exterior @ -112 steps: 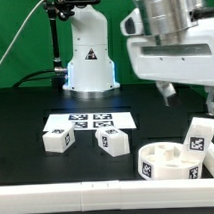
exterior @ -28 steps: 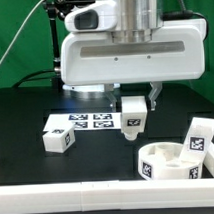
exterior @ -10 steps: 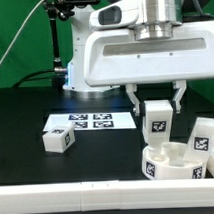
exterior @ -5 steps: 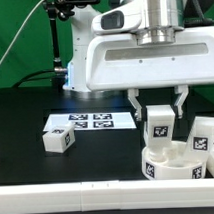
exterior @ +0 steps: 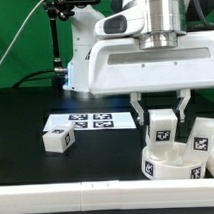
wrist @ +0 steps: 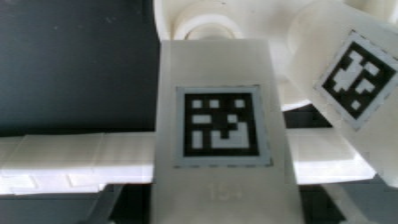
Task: Assemble stool
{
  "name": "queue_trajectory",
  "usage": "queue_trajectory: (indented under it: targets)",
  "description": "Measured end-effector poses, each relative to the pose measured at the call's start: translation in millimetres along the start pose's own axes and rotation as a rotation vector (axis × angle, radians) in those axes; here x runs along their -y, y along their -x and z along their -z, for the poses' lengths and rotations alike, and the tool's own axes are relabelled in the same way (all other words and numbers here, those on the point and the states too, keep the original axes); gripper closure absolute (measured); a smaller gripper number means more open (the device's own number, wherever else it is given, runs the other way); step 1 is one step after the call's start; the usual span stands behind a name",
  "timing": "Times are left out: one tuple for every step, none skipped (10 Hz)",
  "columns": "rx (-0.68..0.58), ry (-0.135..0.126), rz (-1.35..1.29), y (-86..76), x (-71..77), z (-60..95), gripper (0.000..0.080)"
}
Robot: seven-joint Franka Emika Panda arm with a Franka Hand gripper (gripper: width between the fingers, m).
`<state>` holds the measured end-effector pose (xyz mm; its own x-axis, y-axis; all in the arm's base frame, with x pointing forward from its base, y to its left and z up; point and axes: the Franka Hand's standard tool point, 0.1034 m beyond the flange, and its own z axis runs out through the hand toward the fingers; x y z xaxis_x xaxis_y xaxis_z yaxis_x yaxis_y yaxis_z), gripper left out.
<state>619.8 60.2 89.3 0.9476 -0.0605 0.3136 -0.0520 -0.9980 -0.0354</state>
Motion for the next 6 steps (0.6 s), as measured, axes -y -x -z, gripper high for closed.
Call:
queue_trajectory:
  targets:
    - [0.002,0.001,0.0,1.7,-0.2,-1.1,0.0461]
    - [0.006,0.002,0.0,4.0,-0.4,-2.1,0.0461]
    - [0.008,0.002,0.002,6.3,0.5,-2.9,0.0461]
    - [0.007,0.002,0.005,9.1,1.4,-3.8,0.0461]
    - [0.004,0.003,0.006,12.1,2.1,-4.8,0.0461]
    - [-0.013,0.004,0.01,13.8,4.1,-4.9,0.0461]
